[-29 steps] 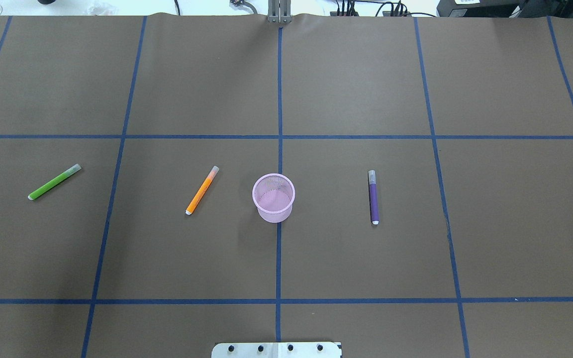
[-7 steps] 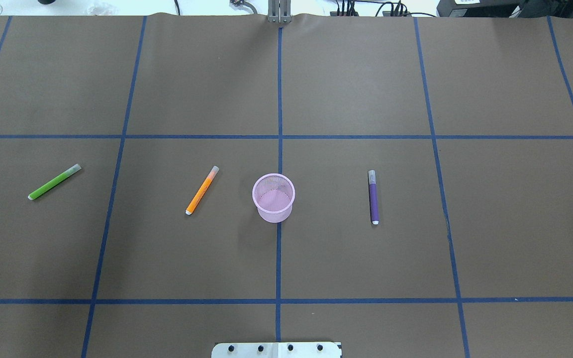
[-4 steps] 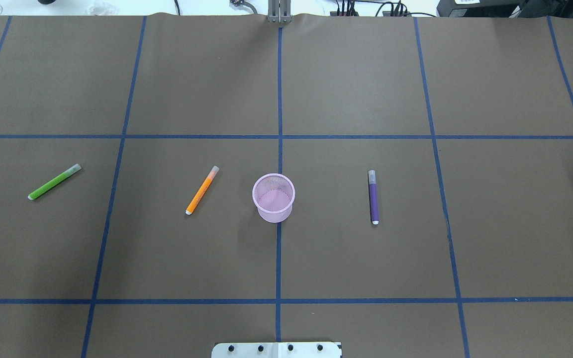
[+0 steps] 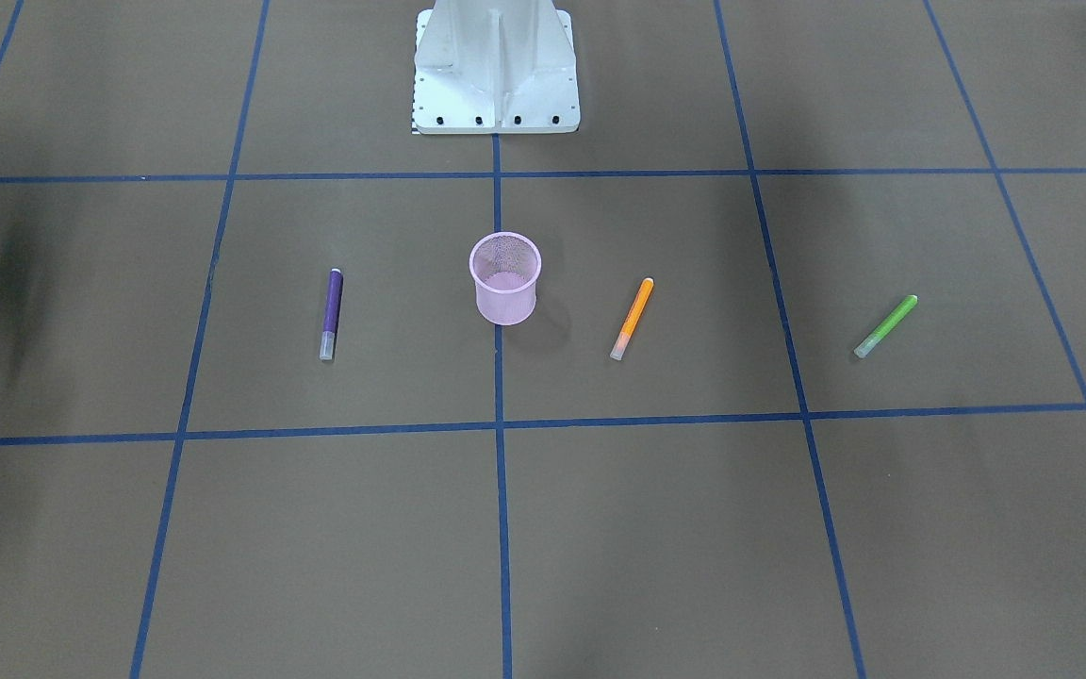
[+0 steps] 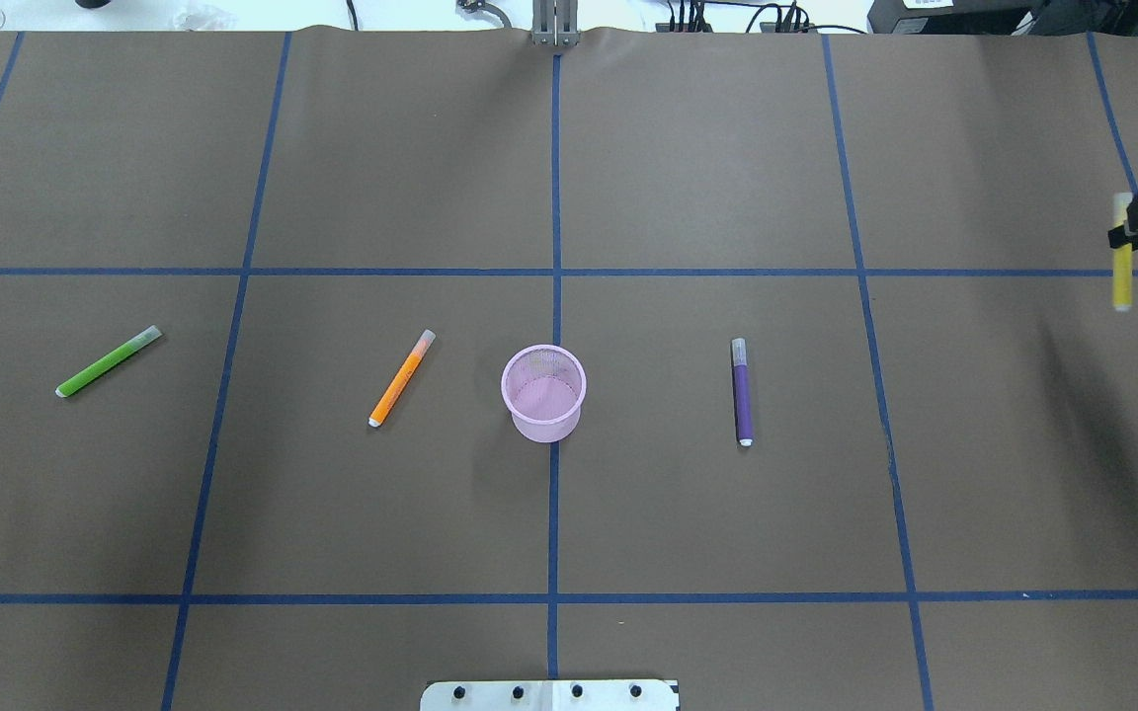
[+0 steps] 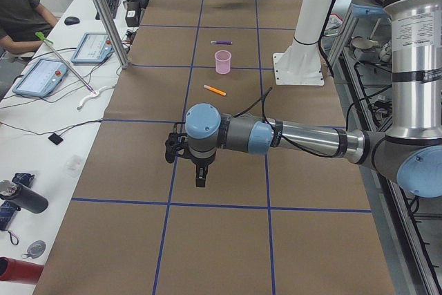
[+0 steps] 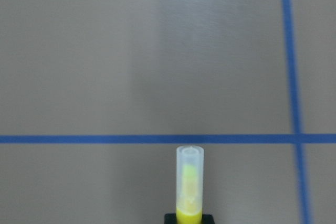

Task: Collect pens into pen holder
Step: 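Carry the highlighter over the cup and open the right gripper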

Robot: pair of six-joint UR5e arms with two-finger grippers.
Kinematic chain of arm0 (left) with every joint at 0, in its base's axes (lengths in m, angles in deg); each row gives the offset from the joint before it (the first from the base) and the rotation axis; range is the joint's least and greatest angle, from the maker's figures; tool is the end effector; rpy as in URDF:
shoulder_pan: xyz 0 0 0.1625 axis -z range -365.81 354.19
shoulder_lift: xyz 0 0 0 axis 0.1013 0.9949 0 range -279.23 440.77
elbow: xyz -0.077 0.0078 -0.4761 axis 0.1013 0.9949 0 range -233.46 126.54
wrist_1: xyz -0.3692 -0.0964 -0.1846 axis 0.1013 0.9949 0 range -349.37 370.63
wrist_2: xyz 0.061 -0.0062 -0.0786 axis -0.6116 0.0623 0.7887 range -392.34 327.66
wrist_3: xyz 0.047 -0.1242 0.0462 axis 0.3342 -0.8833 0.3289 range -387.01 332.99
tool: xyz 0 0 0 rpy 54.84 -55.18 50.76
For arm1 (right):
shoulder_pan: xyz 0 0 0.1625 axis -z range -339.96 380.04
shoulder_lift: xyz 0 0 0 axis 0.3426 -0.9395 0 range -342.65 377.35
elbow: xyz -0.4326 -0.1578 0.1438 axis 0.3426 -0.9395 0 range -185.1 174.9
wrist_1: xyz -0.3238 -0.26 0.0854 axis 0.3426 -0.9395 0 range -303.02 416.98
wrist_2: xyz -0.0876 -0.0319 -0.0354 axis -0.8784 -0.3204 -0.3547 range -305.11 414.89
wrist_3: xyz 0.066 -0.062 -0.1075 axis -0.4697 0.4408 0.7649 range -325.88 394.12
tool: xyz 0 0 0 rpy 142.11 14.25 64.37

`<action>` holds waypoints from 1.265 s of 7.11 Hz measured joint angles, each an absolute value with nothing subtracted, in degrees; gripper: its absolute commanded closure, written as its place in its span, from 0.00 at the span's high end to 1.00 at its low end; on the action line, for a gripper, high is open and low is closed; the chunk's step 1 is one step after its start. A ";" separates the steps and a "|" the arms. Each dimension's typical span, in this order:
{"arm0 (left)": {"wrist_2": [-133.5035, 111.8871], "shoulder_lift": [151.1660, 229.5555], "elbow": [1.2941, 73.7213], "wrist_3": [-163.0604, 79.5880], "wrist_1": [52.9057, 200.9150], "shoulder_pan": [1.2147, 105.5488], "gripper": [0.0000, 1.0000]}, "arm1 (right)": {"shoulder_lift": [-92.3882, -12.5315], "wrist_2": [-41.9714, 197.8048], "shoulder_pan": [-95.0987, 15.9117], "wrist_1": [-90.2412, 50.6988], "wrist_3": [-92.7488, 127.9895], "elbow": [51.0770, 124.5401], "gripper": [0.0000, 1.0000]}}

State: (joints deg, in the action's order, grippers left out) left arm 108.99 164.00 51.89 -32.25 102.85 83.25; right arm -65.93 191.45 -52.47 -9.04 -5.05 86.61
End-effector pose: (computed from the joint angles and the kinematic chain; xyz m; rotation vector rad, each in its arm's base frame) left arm -0.0161 -0.4558 0.6491 0.1274 0.9010 0.0146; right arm -0.1477 -0.5727 0.6107 0.0948 -0.9473 0.1197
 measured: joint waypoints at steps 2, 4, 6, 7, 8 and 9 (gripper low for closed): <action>109.35 164.83 51.85 -32.25 108.18 80.59 1.00 | -60.40 186.07 -45.72 -9.05 -18.39 93.97 0.00; 109.23 166.59 51.54 -34.26 113.46 78.03 1.00 | -53.61 174.15 -36.57 -9.12 -32.77 100.13 0.00; 108.95 171.08 51.47 -39.89 114.57 74.23 1.00 | -47.28 156.15 -24.58 -9.18 -44.20 103.06 0.00; 108.82 172.91 51.52 -41.41 114.61 73.16 1.00 | -45.01 146.42 -18.49 -9.15 -46.51 103.67 0.00; 108.71 174.38 51.49 -42.14 114.61 72.57 1.00 | -43.26 137.35 -12.54 -9.13 -47.18 103.76 0.00; 108.61 175.80 51.36 -43.02 114.59 71.92 1.00 | -41.87 129.57 -7.41 -9.16 -46.85 103.55 0.00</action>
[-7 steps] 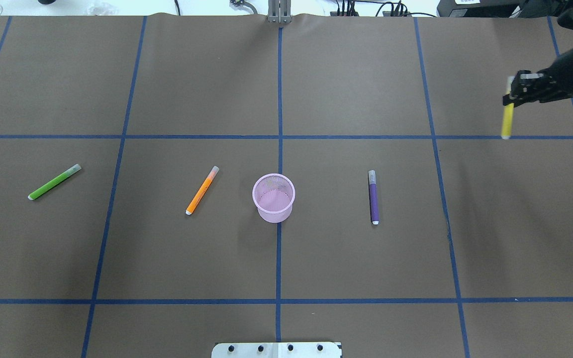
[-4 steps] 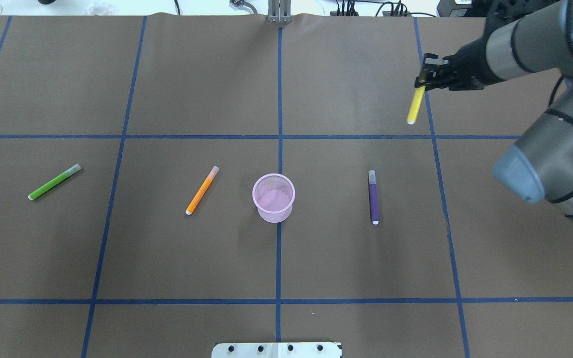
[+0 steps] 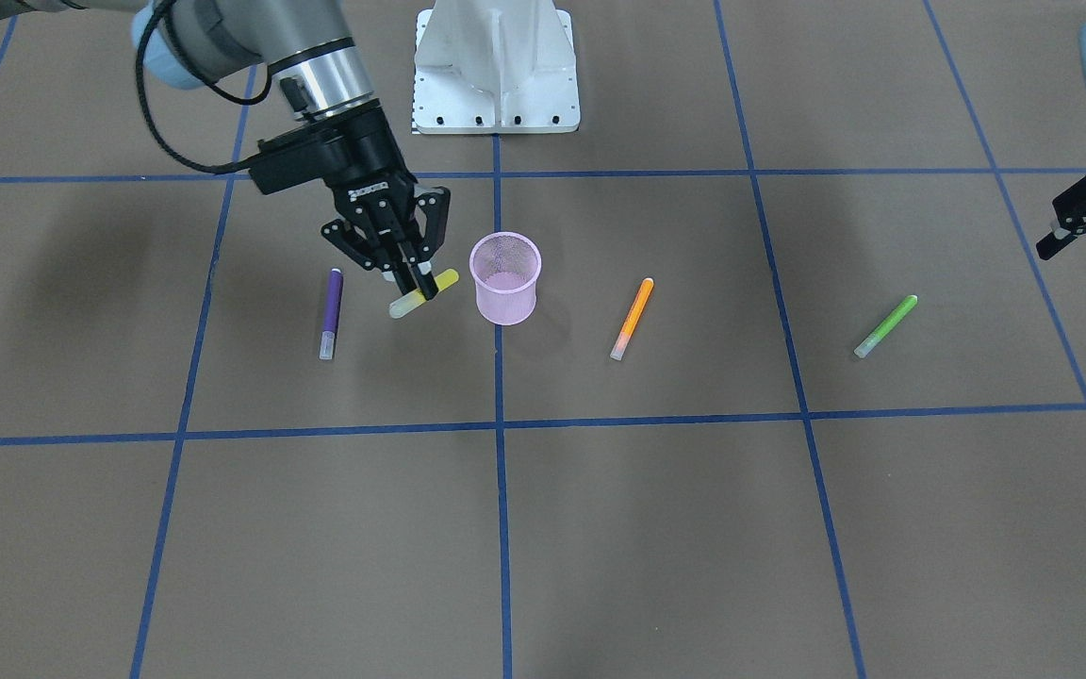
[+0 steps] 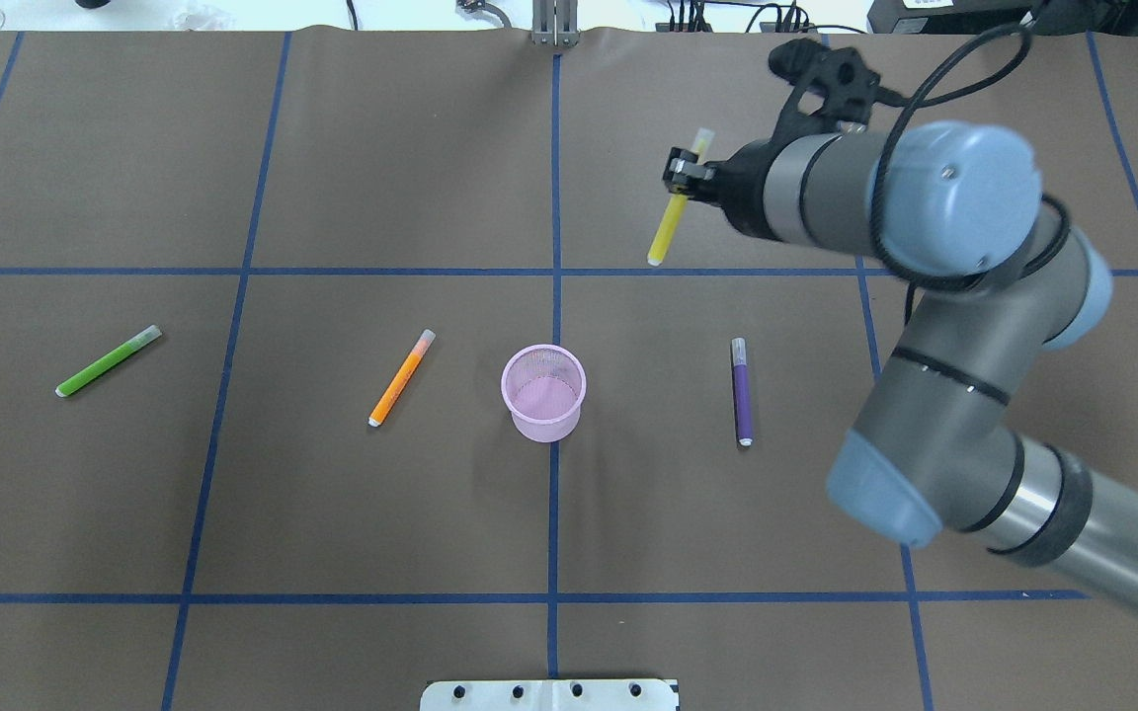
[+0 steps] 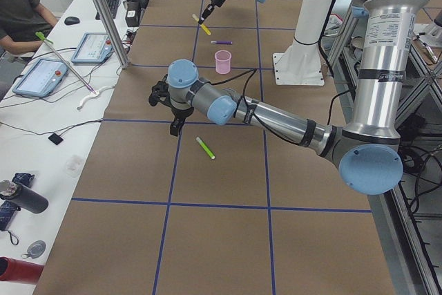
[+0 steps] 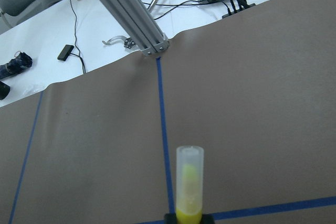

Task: Collect pens into pen holder
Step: 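Carry the highlighter over the cup and open the right gripper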

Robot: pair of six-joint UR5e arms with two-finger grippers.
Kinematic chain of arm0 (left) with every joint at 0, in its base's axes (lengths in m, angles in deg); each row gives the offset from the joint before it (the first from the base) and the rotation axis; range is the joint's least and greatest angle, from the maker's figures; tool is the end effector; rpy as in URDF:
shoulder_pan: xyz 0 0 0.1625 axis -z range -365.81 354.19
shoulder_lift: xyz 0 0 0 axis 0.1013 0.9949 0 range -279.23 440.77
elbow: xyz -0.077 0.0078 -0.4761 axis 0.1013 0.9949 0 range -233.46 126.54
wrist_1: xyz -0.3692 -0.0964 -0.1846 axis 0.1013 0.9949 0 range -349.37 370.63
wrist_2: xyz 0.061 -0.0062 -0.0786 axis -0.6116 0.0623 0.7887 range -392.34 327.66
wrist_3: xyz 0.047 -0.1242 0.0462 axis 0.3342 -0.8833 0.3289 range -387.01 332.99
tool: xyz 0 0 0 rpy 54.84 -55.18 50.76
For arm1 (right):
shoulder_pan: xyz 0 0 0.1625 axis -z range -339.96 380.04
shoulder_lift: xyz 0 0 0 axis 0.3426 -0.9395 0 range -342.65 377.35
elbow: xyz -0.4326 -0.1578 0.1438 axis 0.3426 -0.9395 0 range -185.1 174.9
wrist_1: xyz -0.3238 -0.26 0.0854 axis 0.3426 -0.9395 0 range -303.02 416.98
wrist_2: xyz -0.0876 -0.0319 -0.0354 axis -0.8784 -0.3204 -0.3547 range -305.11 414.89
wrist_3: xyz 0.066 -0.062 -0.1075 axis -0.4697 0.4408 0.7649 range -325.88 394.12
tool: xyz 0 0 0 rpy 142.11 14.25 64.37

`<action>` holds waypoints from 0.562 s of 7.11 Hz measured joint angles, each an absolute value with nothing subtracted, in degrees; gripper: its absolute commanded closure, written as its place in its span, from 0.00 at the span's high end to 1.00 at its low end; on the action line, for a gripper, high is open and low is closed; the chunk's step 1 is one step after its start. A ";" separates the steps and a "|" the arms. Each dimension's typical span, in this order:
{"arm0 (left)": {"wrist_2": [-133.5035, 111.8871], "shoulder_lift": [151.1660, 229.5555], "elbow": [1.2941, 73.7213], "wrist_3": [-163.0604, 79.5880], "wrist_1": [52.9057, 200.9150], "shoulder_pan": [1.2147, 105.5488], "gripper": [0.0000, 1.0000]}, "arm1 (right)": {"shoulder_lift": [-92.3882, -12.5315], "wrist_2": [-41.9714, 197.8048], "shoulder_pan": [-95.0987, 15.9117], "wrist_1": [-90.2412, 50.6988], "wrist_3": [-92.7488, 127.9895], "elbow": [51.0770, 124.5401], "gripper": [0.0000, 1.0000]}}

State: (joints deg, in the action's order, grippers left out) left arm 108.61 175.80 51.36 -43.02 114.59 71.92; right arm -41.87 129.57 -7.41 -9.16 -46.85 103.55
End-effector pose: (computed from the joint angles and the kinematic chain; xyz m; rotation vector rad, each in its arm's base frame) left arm 0.0939 -0.5455 0.5245 0.3225 0.9696 0.2026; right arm -0.5135 -0.4588 0.2147 0.6214 -1.1450 0.4461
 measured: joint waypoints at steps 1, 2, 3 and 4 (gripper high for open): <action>108.50 177.16 51.31 -44.00 114.55 70.91 1.00 | -41.14 124.04 -3.63 -9.26 -45.30 103.28 0.00; 108.42 178.25 51.25 -44.85 114.49 69.72 1.00 | -40.82 120.50 -0.95 -9.33 -42.88 102.72 0.00; 108.39 179.22 51.11 -45.73 114.38 68.44 1.00 | -40.46 117.96 0.57 -9.35 -41.24 101.24 0.00; 107.92 180.52 50.99 -46.86 114.28 66.77 1.00 | -39.85 116.36 1.25 -9.24 -40.56 99.30 0.00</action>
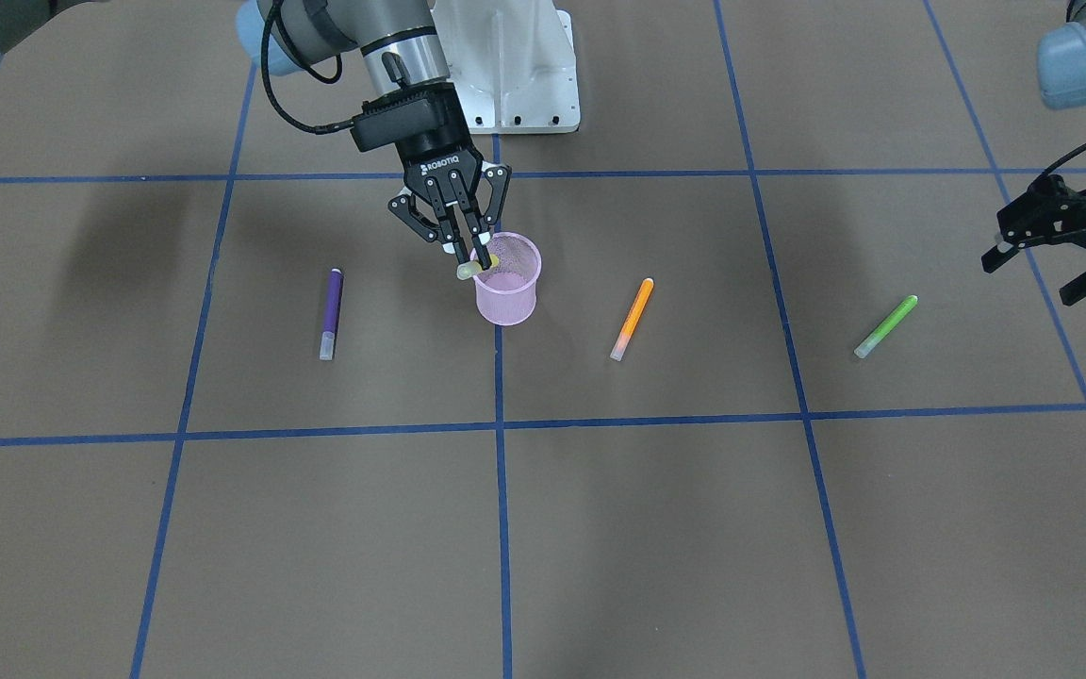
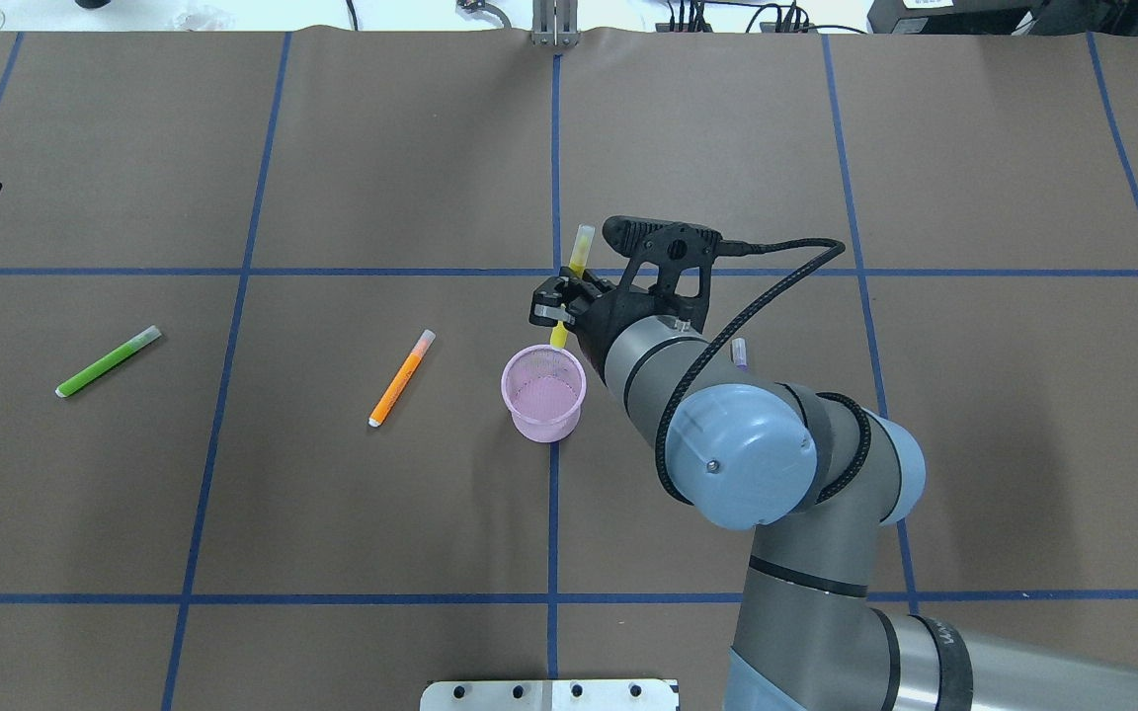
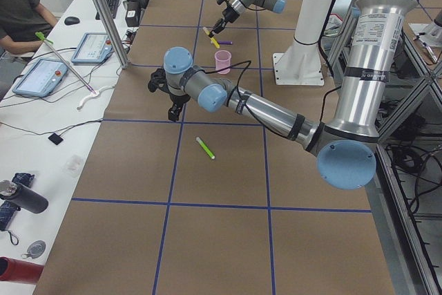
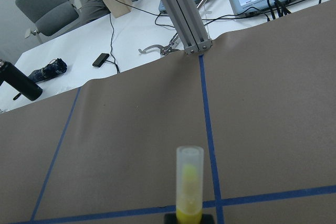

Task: Collect pens into pen holder
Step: 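Carry the highlighter over the cup and open the right gripper, then lower the left gripper onto the orange marker while the right arm withdraws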

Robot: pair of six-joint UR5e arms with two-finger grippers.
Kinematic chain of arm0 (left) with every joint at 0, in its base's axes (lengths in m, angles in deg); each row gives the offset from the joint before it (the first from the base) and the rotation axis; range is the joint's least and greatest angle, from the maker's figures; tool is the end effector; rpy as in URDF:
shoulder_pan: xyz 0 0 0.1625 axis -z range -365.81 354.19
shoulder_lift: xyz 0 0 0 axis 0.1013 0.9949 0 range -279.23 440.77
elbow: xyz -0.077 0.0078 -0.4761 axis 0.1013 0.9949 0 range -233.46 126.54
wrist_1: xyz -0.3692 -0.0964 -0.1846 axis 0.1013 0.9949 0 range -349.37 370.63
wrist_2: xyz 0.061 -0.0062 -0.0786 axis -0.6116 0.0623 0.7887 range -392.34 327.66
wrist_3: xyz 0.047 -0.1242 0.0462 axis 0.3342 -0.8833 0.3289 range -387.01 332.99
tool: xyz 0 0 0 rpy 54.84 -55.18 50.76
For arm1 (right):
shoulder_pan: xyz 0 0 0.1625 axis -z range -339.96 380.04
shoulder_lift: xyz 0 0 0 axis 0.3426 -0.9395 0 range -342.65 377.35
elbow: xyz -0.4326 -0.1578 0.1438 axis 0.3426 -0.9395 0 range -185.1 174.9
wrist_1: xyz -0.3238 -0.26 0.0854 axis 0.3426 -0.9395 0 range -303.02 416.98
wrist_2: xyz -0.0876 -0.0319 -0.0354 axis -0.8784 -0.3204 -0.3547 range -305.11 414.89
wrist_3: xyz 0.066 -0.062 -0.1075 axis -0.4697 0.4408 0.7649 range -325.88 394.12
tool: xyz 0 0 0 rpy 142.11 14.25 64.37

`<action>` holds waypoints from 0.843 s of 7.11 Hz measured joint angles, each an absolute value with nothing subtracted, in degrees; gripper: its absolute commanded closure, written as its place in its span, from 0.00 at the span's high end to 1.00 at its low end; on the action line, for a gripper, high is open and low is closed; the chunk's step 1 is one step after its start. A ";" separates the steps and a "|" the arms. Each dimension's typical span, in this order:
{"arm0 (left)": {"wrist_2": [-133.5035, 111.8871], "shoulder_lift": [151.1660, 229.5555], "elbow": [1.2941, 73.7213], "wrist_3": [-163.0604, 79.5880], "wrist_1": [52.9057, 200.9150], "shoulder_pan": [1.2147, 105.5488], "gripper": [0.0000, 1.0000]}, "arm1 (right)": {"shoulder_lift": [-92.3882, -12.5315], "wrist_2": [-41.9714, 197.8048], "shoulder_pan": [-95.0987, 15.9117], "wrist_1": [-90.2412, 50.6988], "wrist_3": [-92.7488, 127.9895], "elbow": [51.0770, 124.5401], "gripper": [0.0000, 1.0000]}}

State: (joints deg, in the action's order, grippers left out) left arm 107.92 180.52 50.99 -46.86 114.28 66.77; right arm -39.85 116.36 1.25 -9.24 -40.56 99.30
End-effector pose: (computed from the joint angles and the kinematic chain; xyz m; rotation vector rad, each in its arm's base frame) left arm 0.1503 -0.5635 0.4827 0.3148 0.9962 0.2509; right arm -0.5831 -0.4100 0.2186 0.7698 -1.0336 0.3601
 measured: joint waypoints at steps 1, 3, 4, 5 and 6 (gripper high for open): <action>106.95 181.98 50.99 -48.67 114.21 64.68 1.00 | -39.33 115.62 1.69 -8.85 -40.30 97.84 0.00; 105.59 184.60 51.14 -52.28 114.17 59.89 1.00 | -39.11 115.12 2.78 -7.20 -40.18 95.77 0.00; 104.10 186.24 51.43 -55.29 114.17 56.90 1.00 | -39.25 115.05 3.70 -6.61 -40.17 95.30 0.00; 102.08 187.76 51.63 -58.40 114.14 53.68 1.00 | -39.38 115.02 4.58 -6.26 -40.21 95.18 0.60; 99.58 188.93 51.67 -60.40 114.04 50.27 0.99 | -39.44 115.07 5.07 -6.08 -40.22 95.27 1.00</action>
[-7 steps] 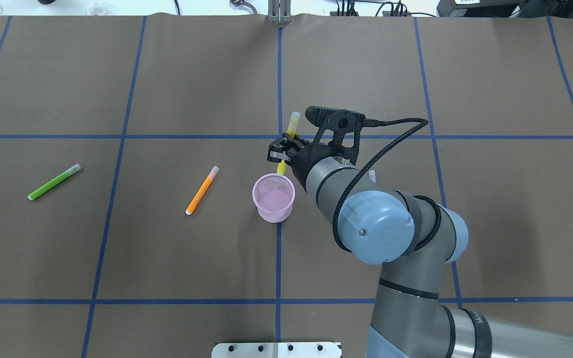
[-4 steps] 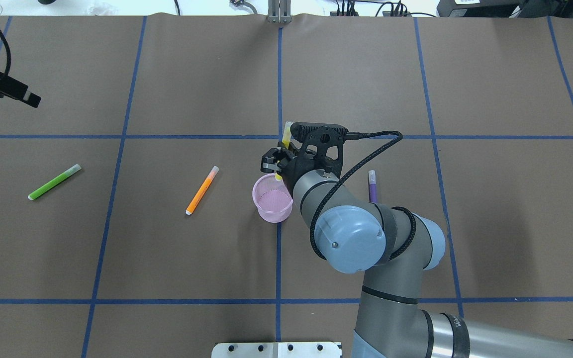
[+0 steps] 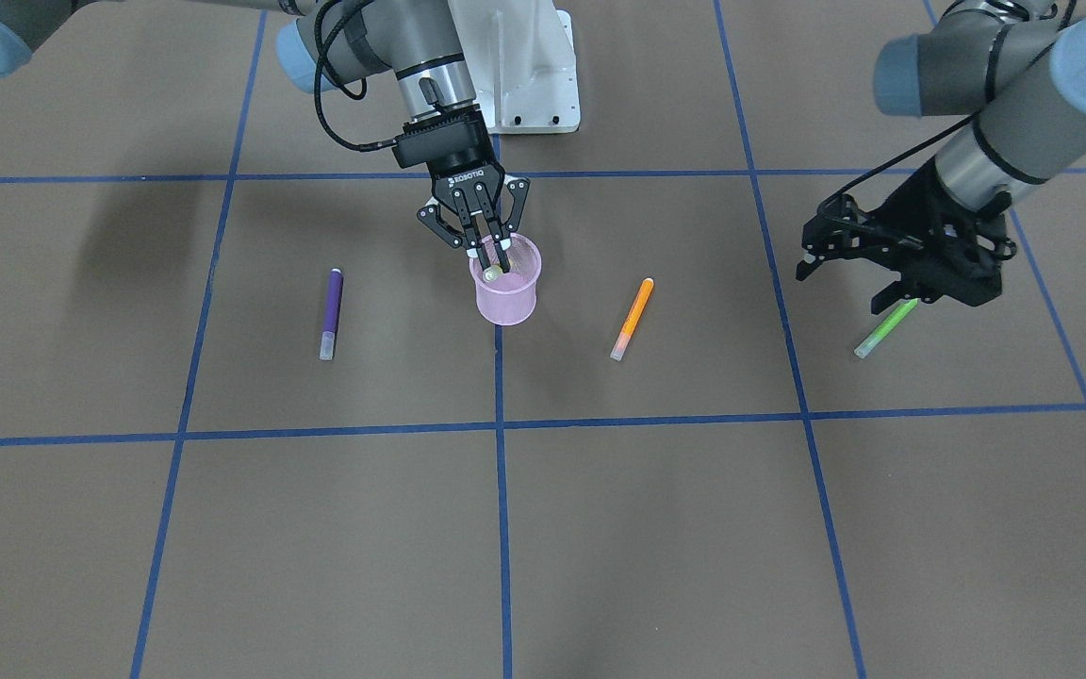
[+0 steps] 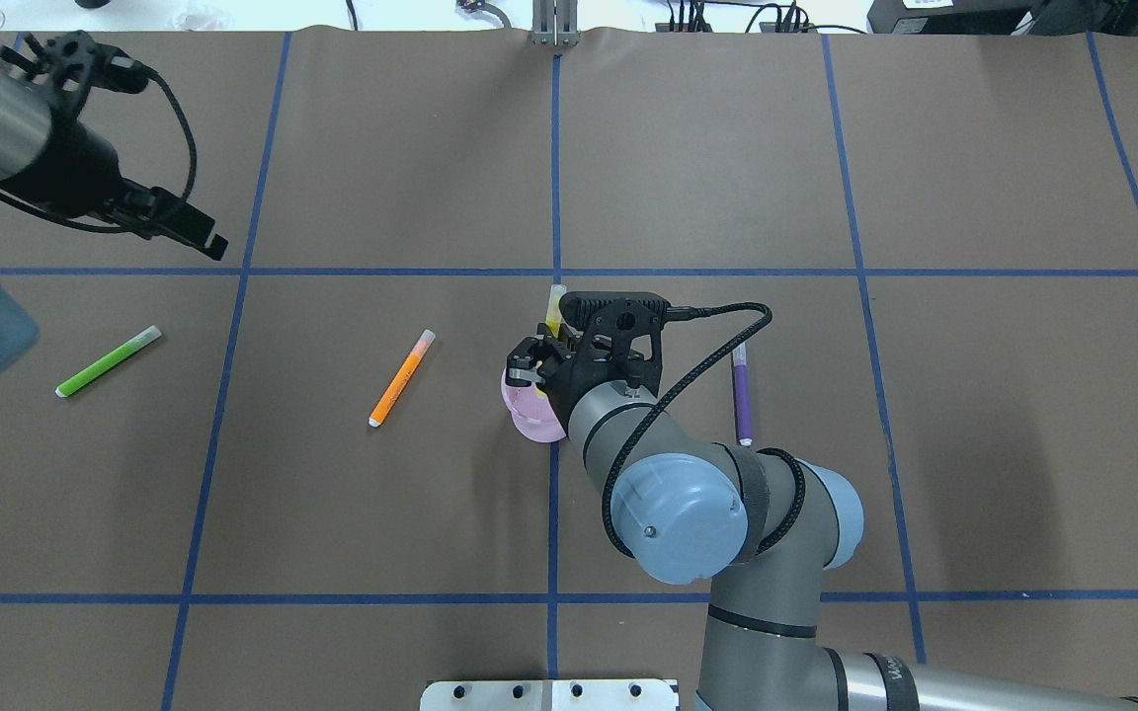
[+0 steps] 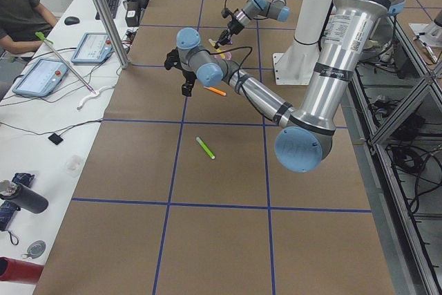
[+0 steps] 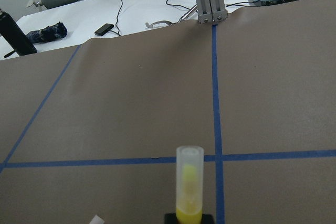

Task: Collect pens into pen holder
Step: 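Lower the left gripper onto the orange marker while the right arm withdraws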

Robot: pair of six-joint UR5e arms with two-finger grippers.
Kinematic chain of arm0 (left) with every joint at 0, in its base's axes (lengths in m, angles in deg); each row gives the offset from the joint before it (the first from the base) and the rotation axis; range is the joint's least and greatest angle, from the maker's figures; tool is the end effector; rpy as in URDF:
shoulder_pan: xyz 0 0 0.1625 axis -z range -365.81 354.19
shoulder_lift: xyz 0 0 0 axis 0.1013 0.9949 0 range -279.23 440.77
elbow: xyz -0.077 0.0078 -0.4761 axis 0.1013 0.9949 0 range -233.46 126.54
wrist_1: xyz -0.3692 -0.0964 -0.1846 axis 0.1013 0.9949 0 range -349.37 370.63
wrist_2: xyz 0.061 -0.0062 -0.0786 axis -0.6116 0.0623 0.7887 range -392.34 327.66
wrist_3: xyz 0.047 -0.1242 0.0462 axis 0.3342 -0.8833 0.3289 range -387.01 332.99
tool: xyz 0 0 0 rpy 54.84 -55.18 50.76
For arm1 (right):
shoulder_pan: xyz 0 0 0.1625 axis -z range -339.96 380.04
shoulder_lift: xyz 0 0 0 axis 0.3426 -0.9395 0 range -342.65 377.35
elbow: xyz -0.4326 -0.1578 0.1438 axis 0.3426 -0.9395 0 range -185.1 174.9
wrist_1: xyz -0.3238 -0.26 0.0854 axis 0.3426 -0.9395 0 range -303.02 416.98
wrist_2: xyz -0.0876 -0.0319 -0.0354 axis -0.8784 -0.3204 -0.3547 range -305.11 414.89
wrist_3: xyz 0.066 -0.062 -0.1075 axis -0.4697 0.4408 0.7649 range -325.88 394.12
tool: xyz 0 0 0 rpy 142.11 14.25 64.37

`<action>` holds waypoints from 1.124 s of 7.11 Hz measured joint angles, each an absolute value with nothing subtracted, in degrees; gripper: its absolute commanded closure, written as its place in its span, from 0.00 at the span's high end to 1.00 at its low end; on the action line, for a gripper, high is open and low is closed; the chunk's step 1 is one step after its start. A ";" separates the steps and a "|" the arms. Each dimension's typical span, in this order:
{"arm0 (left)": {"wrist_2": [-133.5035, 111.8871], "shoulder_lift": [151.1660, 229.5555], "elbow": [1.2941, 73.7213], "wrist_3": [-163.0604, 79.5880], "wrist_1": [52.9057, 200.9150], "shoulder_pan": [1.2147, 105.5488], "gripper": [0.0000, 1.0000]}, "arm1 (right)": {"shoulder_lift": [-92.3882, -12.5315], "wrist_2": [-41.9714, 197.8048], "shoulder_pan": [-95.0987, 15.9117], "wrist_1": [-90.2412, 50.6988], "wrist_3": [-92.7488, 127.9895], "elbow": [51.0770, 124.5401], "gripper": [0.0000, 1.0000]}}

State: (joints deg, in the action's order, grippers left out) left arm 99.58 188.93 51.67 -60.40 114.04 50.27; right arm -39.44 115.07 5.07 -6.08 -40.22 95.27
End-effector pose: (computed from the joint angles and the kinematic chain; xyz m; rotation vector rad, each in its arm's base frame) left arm 0.3195 -0.5459 0.3991 0.2650 1.0055 0.3062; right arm -0.6277 -0.3781 0.2353 0.7535 -1.0389 0.3097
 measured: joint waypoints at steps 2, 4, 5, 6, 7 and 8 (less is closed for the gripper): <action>96.09 190.94 51.44 -61.48 112.65 43.83 0.98 | -39.82 115.29 5.09 -5.55 -40.33 96.63 1.00; 90.38 195.47 49.64 -61.46 108.01 36.89 0.97 | -42.83 117.88 3.25 -4.96 -40.45 102.42 1.00; 88.08 198.60 46.70 -61.33 106.95 35.03 0.92 | -46.27 122.02 0.81 -5.02 -40.68 106.10 1.00; 87.08 202.12 42.49 -61.15 106.57 33.90 0.83 | -51.17 128.09 -2.76 -4.97 -40.79 109.41 1.00; 86.68 205.44 37.96 -61.02 106.44 32.68 0.77 | -56.63 137.36 -8.24 -4.86 -40.73 111.89 1.00; 86.52 207.29 34.91 -60.89 106.43 31.69 0.71 | -60.86 149.89 -15.97 -4.75 -40.50 112.40 1.00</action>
